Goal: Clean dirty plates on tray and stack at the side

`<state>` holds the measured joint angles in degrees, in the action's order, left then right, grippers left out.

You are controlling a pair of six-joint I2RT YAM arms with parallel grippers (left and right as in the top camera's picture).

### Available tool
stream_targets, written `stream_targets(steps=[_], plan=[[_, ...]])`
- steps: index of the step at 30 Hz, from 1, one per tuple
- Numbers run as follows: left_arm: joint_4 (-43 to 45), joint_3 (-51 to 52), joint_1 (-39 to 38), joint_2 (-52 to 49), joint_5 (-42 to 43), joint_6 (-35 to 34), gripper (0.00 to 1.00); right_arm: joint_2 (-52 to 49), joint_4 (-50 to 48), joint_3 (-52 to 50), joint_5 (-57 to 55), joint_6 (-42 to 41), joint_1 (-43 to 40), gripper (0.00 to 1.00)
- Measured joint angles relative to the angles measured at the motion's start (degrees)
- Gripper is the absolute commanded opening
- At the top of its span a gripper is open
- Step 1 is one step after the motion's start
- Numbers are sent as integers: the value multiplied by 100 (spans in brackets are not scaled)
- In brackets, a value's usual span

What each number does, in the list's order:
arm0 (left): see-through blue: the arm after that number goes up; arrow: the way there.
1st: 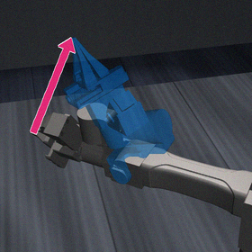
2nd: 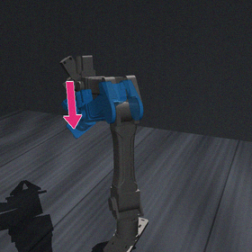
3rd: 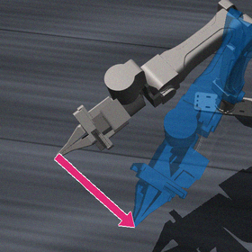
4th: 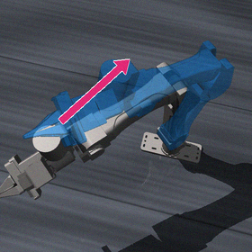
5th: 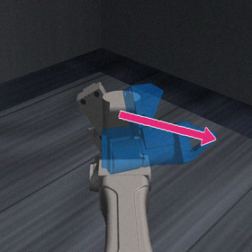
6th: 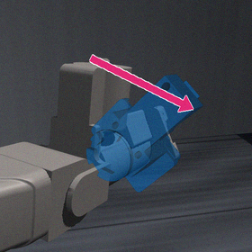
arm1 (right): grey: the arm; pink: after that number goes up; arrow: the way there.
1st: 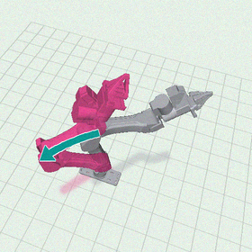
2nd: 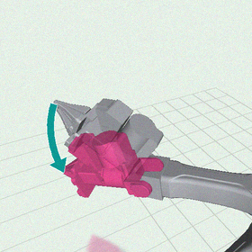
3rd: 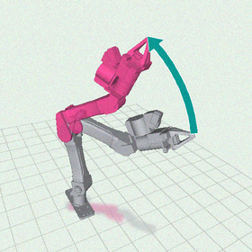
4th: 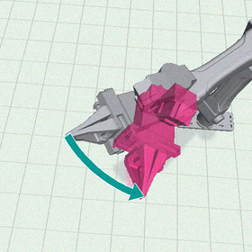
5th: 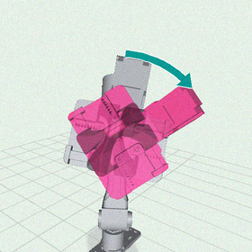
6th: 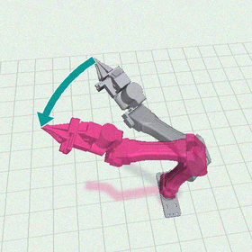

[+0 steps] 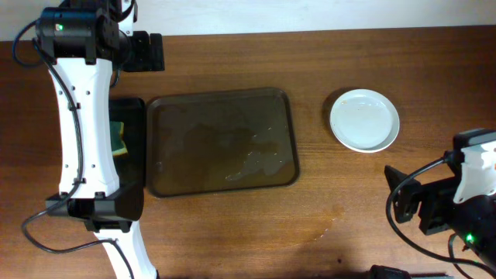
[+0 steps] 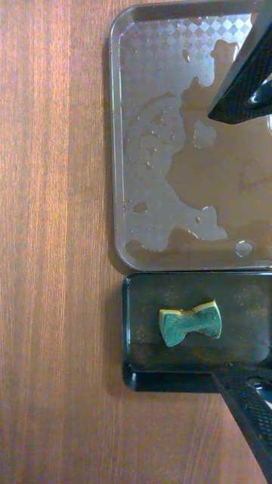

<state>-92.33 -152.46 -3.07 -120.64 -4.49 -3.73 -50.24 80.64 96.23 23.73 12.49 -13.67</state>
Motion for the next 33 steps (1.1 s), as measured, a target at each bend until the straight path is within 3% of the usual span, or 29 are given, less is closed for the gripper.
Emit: stream_targets(steps=[3,6,11,14,18,22,28,33], plan=[[-4,0,2,0,0,0,99,-52,-728,-74,-4,-28,4,98],[4,0,2,0,-2,0,99,146,-2472,-1056,-50,-496,286,98],[2,2,2,0,0,-22,99,1926,-5890,-4800,-308,-931,721,98],[-11,2,2,0,2,-24,99,3093,-6946,-6684,-337,-1056,857,98],[-2,4,2,0,0,-24,99,4347,-8030,-8432,-492,-1099,1093,98],[-2,4,0,0,0,-22,99,4854,-8712,-9440,-811,-1102,1311,98],[2,4,2,0,0,-24,99,4953,-7718,-9560,-1532,-1106,1325,98],[0,4,2,0,0,-24,99,4957,-7718,-9560,-1602,-1102,1325,98]])
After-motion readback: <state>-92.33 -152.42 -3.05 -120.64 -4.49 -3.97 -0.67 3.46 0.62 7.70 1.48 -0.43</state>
